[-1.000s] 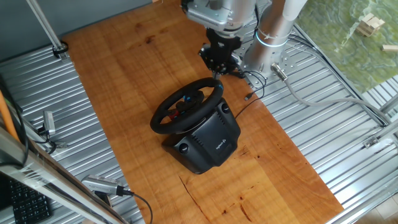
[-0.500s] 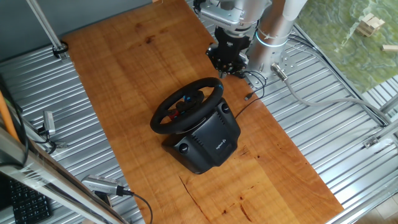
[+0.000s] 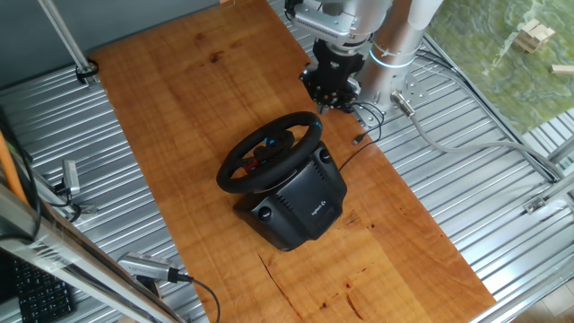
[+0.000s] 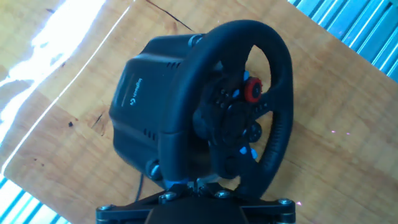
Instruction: Rotate the steering wheel 90 degrees clockwise
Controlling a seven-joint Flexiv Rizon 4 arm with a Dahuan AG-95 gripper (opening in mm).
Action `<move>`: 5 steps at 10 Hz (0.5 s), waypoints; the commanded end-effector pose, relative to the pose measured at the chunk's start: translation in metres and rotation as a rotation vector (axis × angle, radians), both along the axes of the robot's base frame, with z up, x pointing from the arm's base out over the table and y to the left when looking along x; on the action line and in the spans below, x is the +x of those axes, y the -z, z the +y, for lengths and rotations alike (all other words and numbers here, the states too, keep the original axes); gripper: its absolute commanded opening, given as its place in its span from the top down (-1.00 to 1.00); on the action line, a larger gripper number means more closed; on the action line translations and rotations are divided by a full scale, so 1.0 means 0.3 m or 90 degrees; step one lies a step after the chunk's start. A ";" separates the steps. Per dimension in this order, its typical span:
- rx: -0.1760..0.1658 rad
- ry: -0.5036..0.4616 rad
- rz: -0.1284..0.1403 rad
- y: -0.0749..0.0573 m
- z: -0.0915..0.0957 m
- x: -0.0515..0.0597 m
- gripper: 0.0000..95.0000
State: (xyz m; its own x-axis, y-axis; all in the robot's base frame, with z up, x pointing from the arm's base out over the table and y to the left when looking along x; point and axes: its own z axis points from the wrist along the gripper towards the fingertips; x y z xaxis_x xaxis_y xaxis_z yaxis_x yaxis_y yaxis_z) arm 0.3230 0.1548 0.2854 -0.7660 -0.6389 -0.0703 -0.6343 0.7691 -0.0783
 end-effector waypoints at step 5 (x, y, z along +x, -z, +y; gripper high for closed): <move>-0.016 -0.087 -0.030 0.015 0.006 0.014 -0.60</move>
